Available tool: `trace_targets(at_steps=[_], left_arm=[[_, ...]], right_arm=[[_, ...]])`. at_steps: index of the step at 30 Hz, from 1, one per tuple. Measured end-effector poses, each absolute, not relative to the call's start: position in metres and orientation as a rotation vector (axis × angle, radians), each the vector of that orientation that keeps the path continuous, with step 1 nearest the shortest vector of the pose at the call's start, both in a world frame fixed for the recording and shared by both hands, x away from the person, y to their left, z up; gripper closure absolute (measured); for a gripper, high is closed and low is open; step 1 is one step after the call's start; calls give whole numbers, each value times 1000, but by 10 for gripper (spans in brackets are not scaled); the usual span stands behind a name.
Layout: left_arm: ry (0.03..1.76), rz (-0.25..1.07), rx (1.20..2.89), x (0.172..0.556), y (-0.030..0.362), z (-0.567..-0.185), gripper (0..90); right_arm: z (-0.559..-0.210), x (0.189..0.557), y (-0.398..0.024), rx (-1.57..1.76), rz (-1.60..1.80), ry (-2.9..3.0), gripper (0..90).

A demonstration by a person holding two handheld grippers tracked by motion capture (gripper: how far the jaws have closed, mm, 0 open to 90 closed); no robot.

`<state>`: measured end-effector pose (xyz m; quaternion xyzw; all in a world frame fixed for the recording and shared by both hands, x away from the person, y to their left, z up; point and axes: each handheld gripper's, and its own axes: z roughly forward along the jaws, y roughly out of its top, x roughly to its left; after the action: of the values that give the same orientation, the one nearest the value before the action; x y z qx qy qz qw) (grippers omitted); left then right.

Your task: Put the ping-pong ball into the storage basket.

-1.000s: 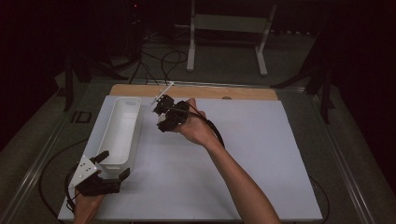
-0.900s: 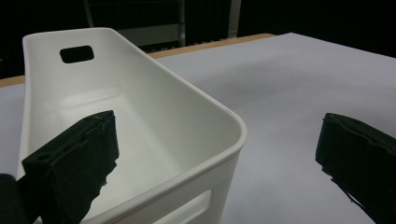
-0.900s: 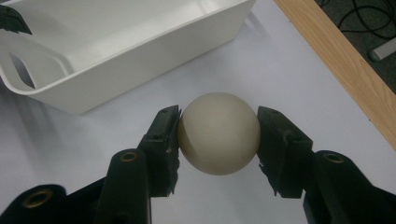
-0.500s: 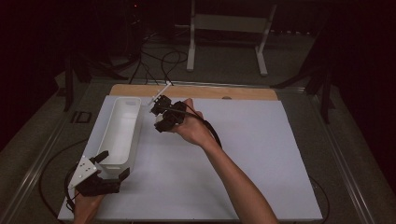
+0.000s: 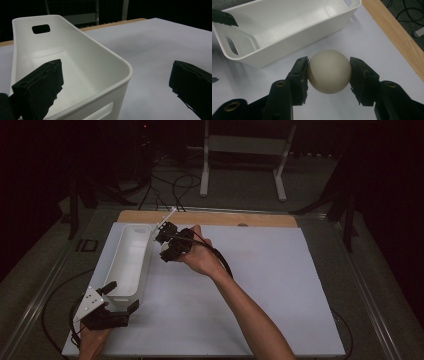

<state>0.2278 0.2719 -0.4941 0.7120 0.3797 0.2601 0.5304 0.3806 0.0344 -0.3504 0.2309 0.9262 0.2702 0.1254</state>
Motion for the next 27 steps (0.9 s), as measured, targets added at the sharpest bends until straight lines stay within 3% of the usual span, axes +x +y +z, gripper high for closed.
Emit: trace_targets(at_steps=[27], left_arm=[[900,604,1706,229,271,-496,0]], right_arm=[[-348,375,59,630,812,2712,504]])
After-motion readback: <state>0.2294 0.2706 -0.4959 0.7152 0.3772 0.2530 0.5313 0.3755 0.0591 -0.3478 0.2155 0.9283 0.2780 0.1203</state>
